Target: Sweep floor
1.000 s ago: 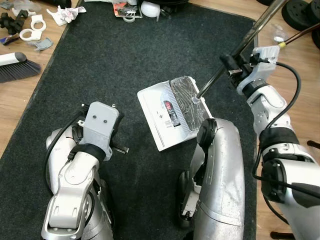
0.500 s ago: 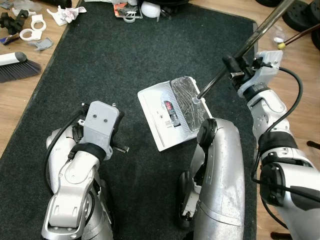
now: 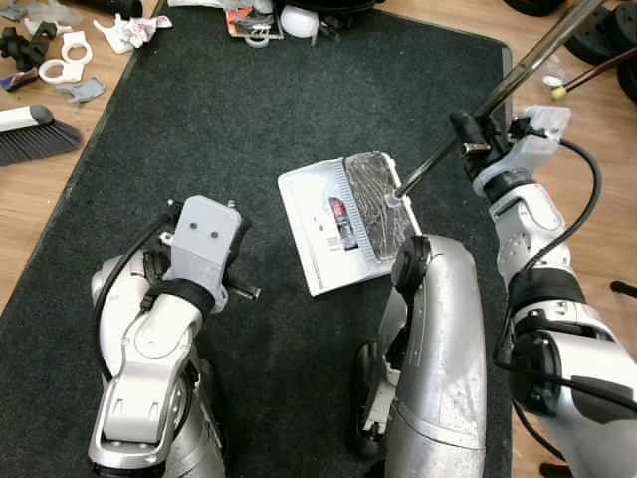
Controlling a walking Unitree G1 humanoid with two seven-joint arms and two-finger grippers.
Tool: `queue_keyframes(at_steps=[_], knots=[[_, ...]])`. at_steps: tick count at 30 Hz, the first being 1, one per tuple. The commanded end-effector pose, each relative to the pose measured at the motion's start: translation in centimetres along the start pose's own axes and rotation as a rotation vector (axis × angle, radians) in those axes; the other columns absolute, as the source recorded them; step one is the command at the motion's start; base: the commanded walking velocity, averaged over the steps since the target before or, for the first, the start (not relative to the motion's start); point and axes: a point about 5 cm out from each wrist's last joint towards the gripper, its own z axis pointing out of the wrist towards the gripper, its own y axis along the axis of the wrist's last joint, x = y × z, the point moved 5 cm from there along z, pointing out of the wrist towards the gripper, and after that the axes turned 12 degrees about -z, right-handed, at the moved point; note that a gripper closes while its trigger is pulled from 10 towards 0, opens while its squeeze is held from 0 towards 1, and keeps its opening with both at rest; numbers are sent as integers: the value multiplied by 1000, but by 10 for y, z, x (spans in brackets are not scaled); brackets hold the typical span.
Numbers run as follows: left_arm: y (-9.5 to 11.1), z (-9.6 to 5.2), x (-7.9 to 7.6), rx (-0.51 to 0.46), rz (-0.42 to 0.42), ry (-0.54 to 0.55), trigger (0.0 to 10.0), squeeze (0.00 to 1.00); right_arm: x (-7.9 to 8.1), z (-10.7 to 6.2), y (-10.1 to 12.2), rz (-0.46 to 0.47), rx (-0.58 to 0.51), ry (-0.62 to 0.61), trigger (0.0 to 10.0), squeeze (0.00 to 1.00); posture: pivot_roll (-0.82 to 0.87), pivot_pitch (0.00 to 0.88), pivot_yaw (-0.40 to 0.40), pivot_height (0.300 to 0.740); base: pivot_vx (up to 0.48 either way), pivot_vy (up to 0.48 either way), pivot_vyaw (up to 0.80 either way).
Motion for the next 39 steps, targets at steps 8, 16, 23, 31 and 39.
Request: queue_keyframes(at_steps=[8, 16, 23, 31, 39], knots=[[-7, 1, -2, 13, -16, 4, 10000, 0, -4, -2, 3, -83, -6, -31, 10000, 0, -104, 318, -149, 300, 0, 0, 0], [-6, -2, -2, 11, -16, 4, 10000, 0, -8, -4, 0, -90, 0, -60, 10000, 1000, -96, 336, -149, 300, 0, 0, 0], [-6, -8, -2, 16, -15, 4, 10000, 0, -7, -1, 1, -115, 11, -66, 10000, 0, -82, 358, -150, 300, 0, 0, 0], [-5, -17, -2, 24, -13, 7, 10000, 0, 3, 7, 7, -123, -5, -18, 10000, 0, -60, 394, -149, 300, 0, 0, 0], [-1, -24, 1, 25, -11, 21, 10000, 0, 11, 19, 20, -139, -29, 16, 10000, 0, -51, 412, -155, 300, 0, 0, 0]])
